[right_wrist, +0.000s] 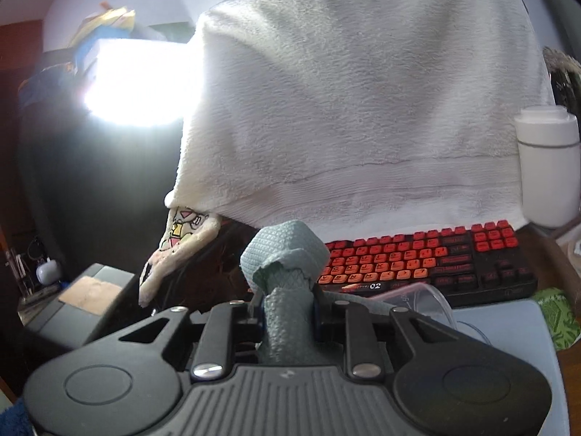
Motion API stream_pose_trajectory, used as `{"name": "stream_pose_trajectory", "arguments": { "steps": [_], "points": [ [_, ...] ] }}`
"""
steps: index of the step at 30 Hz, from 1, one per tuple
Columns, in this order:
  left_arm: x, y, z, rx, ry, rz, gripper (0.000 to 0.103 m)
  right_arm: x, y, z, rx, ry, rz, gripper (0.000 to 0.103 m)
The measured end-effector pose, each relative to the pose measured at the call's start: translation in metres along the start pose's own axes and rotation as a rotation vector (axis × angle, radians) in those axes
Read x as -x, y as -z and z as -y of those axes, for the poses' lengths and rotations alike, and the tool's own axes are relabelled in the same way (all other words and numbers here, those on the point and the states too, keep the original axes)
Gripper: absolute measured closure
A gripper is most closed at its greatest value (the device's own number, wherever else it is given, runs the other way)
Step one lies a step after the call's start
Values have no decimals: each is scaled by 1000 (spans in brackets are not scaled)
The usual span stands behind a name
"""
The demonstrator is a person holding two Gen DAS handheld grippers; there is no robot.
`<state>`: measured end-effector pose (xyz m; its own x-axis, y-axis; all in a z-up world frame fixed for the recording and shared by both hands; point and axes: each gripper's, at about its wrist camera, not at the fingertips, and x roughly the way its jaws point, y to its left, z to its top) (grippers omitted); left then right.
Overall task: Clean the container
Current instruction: 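Rub the cloth down the jug's outer wall with the right tool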
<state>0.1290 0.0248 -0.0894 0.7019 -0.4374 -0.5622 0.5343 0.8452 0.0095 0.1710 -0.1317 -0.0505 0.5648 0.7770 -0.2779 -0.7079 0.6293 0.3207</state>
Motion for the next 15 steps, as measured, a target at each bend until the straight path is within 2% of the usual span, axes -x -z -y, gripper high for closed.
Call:
{"name": "stream_pose_trajectory", "arguments": {
  "steps": [2, 6, 8, 12, 15],
  "points": [
    [0, 0, -1, 1, 1, 0, 57, 0, -2, 8, -21, 9, 2, 82],
    [0, 0, -2, 0, 0, 0, 57, 1, -9, 27, -24, 129, 31, 82],
    [0, 0, -2, 0, 0, 0, 57, 2, -12, 37, -47, 155, 38, 82],
    [0, 0, -3, 1, 1, 0, 57, 1, -13, 40, -65, 161, 33, 82],
    [-2, 0, -3, 1, 1, 0, 57, -2, -10, 26, -52, 103, 15, 82]
  ]
}}
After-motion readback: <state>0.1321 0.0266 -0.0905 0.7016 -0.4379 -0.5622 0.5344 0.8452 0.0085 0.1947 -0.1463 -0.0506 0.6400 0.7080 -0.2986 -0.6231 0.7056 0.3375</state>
